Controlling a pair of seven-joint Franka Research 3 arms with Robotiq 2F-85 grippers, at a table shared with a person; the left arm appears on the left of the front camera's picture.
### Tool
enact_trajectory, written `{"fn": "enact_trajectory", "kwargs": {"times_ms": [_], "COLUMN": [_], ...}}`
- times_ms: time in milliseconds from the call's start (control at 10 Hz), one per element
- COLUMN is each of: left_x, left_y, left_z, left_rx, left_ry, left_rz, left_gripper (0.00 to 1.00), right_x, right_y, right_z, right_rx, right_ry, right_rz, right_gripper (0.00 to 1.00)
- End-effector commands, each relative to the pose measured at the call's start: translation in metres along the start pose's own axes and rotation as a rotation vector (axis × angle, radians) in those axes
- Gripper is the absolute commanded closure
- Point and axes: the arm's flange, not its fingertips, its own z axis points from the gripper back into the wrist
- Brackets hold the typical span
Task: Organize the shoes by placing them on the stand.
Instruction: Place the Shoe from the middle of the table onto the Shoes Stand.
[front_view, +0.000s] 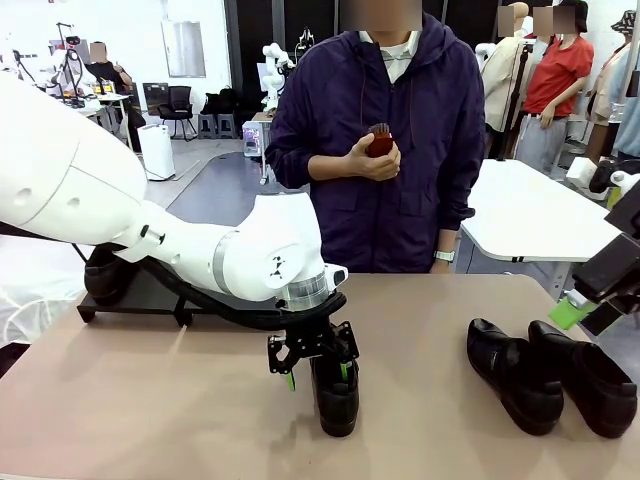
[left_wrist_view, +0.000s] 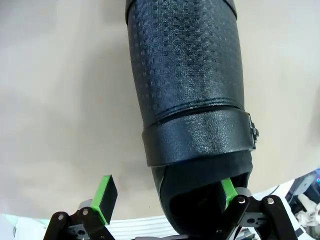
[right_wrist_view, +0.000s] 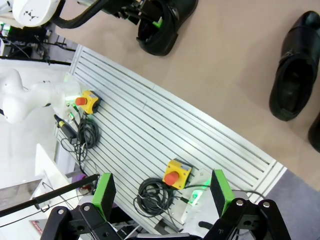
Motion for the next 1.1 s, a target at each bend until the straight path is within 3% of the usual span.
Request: {"fn": "enact_trajectory", "kwargs": {"times_ms": [0, 100, 200, 1000], "left_x": [0.0085, 0.0092, 0.0091, 0.0085], "left_y": [-0.0025, -0.0012, -0.0002, -0.0008], "left_z": [0.0008, 0.0007, 0.0013, 0.0060], "left_rx": [0.036, 0.038, 0.038, 0.043], "left_ry": [-0.022, -0.010, -0.022, -0.036], "left_rz": [0.071, 0.071, 0.072, 0.020], "left_gripper": [0.14, 0.74, 1.00, 1.00], "right_x": [0.0017, 0.0017, 0.0017, 0.0017], "right_y": [-0.0015, -0.0015, -0.0015, -0.0015], "right_z": [0.0040, 0.0040, 0.0040, 0.0040], "right_rx": [0.020, 0.020, 0.020, 0.020], "right_ry": [0.000, 0.000, 0.000, 0.000], "right_rz": [0.024, 0.024, 0.024, 0.024], "right_gripper": [0.00, 0.00, 0.00, 0.00]}}
